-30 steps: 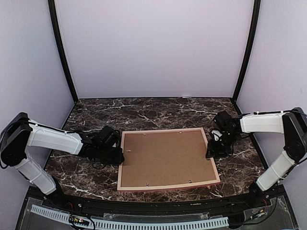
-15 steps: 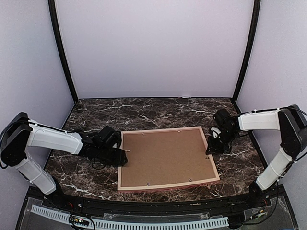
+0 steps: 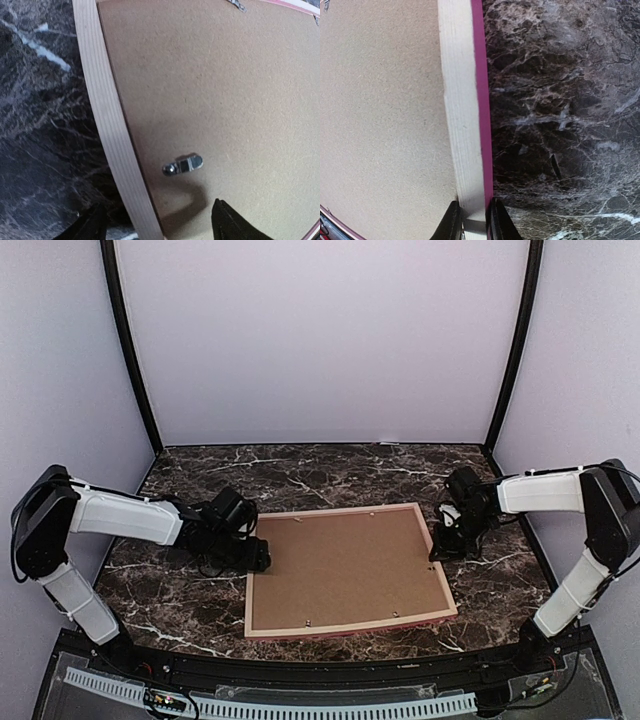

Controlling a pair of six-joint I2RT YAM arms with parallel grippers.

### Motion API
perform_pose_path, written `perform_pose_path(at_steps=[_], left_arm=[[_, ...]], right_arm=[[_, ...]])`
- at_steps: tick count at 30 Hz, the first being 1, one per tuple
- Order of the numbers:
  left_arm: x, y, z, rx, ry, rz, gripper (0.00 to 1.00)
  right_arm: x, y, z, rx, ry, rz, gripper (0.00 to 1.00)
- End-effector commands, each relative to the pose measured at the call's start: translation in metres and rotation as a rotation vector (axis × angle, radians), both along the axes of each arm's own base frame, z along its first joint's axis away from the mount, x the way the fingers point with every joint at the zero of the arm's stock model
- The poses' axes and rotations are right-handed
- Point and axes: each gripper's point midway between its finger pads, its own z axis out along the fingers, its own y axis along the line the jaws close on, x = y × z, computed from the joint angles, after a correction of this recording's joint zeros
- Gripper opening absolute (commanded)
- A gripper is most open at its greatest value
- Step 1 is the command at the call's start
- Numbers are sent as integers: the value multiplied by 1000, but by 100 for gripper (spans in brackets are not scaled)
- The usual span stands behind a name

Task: Put the photo into the frame
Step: Press the fastener onto the backboard.

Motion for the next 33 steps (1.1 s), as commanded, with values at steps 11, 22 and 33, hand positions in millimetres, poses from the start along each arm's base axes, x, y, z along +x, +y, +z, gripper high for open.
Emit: perform_pose_path(at_steps=[11, 22, 33], left_arm=[[46, 4, 6, -72, 23, 40, 79], [36, 10, -10, -44, 69, 43, 72], [14, 15, -19, -60, 108, 29, 60]], right_arm=[[6, -2, -9, -9, -15, -14, 14], [5, -2, -11, -6, -16, -15, 14], [4, -2, -15, -10, -5, -18, 13]])
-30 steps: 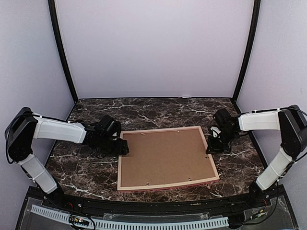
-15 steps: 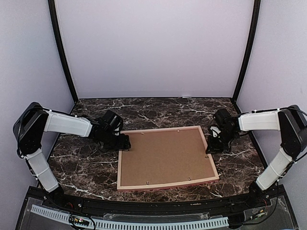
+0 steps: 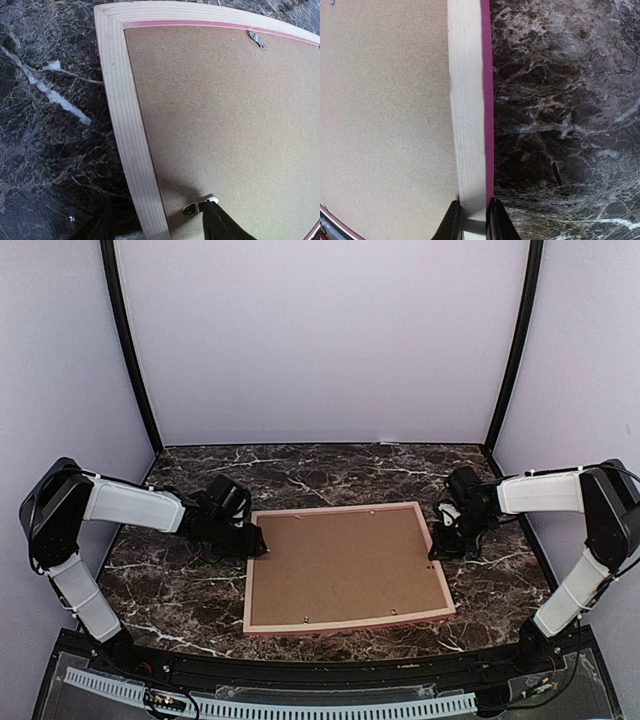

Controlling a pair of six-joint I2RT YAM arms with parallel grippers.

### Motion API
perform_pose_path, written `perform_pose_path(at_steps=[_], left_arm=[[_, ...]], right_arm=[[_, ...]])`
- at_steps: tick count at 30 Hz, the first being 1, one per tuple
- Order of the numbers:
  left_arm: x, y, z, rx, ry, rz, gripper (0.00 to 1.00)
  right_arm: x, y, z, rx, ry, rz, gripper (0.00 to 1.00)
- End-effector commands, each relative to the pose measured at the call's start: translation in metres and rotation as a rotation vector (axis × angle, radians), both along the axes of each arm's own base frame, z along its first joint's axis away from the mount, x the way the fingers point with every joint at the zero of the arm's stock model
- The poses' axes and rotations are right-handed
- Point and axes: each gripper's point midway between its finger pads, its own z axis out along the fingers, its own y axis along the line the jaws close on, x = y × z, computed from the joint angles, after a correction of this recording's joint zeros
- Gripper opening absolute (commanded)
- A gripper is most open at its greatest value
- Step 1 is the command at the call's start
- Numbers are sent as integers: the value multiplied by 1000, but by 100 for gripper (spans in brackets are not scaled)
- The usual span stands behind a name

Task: Put the photo into the frame
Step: Press the fastener onto the backboard.

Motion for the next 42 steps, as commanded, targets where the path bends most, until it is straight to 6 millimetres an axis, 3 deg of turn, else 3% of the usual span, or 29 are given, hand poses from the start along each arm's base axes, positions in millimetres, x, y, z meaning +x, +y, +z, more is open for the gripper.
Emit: perform_pose_path(at_steps=[1, 6, 17, 28, 42], left_arm=[[-24, 9, -16, 22, 86, -18, 60], [-20, 8, -14, 24, 75, -11, 61], [8, 0, 18, 5, -36, 14, 70], [22, 6, 5, 93, -39, 19, 70], [-1, 13, -10, 87, 15, 1, 65]], right_arm=[[0, -4, -16, -15, 18, -33, 13], [0, -3, -16, -14, 21, -33, 13], [0, -4, -17, -17, 21, -29, 14], [-2, -4, -16, -16, 21, -29, 14], [-1, -4, -15, -16, 18, -33, 14]])
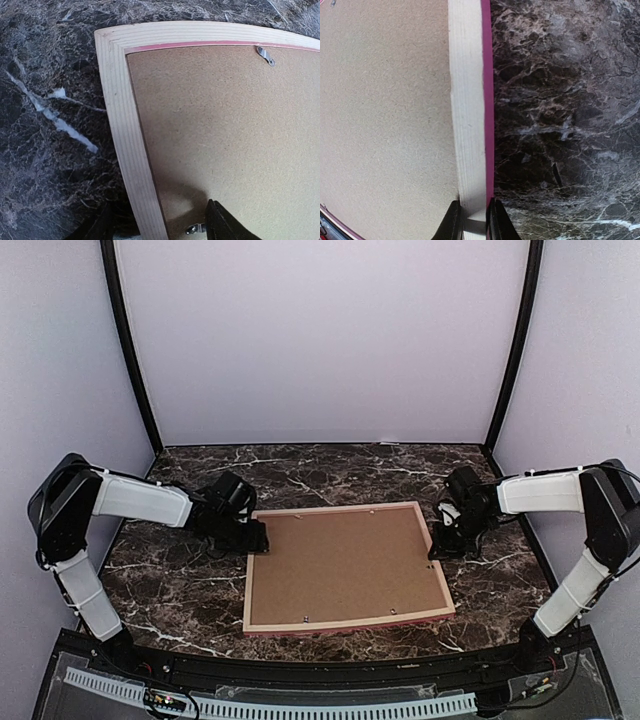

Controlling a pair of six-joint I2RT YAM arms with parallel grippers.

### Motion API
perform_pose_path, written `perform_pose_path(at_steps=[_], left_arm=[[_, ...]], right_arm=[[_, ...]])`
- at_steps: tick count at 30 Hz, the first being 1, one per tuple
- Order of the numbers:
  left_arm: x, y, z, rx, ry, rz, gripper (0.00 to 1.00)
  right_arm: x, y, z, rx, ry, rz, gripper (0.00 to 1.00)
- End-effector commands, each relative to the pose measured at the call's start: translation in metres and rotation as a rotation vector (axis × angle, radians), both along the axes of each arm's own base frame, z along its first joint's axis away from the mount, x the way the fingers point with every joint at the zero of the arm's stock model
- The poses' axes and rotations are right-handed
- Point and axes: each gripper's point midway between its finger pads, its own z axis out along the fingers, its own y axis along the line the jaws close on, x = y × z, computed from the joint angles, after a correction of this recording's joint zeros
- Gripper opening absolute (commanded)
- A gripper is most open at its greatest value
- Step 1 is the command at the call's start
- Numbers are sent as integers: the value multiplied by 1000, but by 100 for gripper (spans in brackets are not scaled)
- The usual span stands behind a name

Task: Put the photo into the frame
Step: Press the fastener onto the backboard.

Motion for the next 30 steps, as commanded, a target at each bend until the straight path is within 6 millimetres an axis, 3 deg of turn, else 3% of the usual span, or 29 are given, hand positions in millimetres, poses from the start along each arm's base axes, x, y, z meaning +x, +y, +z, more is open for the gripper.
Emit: perform_pose_path(at_steps=[1, 9, 16, 30], left_arm=[[-20, 12, -9, 18, 52, -7, 64], [-38, 10, -19, 34, 84, -35, 61], [-44, 4, -20, 48, 91, -71, 61], [-56, 10, -21, 70, 110, -92, 61]], right_arm=[[-2, -5, -15, -18, 22, -34, 14], [-2, -5, -15, -18, 22, -34, 14], [-2, -5, -15, -17, 21, -32, 14], [-5, -5, -15, -13, 23, -31, 15]])
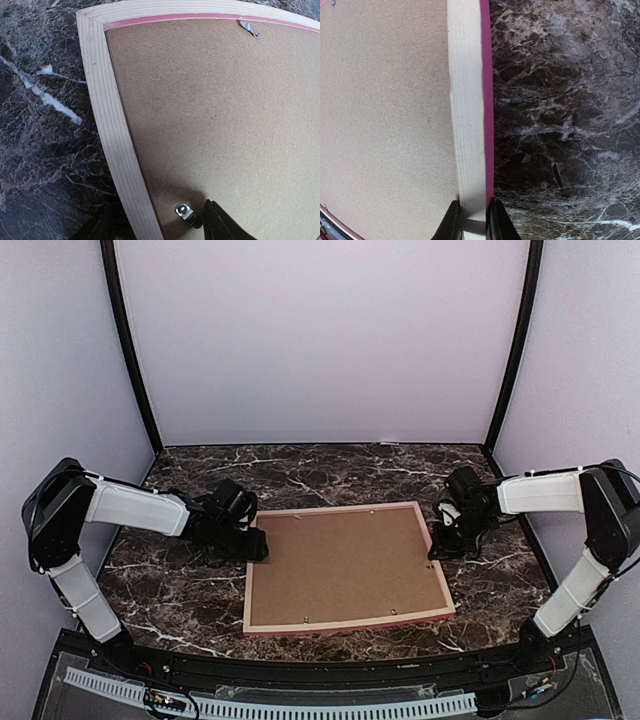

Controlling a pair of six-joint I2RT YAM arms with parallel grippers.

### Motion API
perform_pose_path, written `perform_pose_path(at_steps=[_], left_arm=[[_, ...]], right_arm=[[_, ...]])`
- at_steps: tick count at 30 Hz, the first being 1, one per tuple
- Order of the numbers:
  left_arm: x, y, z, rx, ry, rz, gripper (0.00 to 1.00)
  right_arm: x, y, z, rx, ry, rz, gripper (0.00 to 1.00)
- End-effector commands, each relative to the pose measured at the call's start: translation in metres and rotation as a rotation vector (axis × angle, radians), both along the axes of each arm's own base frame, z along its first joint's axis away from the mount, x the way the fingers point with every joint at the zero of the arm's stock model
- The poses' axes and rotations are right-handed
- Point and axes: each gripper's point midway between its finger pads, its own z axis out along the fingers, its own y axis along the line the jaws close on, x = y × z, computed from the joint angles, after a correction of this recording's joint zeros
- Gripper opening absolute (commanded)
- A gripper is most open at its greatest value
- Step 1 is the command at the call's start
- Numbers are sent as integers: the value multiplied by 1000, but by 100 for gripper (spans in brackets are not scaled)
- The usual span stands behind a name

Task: Put the photo into the frame
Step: Press the fastener onto the backboard.

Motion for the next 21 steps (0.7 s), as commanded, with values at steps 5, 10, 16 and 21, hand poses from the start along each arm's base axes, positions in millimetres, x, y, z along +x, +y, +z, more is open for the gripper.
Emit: perform_pose_path(at_steps=[5, 10, 16, 21], left_arm=[[-37, 19, -19, 67, 117, -23, 53], [-38, 20, -20, 68, 120, -19, 44], [-40, 20, -24, 58, 129, -7, 39], [-39, 19, -25, 47, 124, 2, 34]], right_arm=[[-6, -5, -16, -13, 26, -31, 15], [-7, -5, -17, -12, 29, -29, 15], [-8, -5, -18, -13, 30, -27, 15], [-8, -5, -19, -12, 33, -27, 15]])
